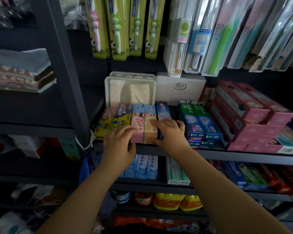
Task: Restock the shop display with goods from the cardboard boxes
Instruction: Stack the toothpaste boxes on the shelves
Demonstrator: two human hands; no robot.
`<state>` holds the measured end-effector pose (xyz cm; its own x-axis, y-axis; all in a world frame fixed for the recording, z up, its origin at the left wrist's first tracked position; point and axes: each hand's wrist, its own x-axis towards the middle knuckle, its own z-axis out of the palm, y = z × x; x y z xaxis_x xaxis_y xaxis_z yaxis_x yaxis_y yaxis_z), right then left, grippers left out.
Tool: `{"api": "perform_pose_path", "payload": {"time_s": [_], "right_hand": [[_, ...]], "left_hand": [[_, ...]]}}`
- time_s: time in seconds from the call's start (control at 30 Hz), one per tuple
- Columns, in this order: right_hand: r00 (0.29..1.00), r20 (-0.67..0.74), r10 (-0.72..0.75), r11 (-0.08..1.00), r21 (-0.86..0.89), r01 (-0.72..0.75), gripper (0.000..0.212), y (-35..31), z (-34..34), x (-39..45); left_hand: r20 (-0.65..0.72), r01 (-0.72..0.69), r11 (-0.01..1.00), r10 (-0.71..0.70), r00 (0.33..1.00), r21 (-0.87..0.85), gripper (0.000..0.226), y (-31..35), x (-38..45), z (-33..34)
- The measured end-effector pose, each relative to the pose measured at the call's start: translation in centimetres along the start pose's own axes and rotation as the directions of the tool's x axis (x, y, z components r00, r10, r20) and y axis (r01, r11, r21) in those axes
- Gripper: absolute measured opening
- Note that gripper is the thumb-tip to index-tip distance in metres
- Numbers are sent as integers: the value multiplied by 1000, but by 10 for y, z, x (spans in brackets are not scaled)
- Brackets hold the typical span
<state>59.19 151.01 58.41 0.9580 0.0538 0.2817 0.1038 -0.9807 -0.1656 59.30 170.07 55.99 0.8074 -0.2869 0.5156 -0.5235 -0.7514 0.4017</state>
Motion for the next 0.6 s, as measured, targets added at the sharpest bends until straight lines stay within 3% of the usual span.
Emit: {"api": "perform_pose_path", "payload": {"time_s": [0.37, 0.5, 0.6], "right_hand": [[996, -68, 51, 987, 157, -40, 73, -4, 4, -12], [979, -191, 72, 953, 304, -11, 62, -8, 2, -33], [962, -225, 151, 884, 467, -30, 49, -9, -3, -67]], "left_hand": [[-34, -9, 999, 10, 999, 31, 41, 0, 1, 2], [-145, -47, 998, 53, 988, 41, 44, 7, -9, 2], [-184, -92, 993, 78, 980, -68, 38, 16, -30, 2]]}}
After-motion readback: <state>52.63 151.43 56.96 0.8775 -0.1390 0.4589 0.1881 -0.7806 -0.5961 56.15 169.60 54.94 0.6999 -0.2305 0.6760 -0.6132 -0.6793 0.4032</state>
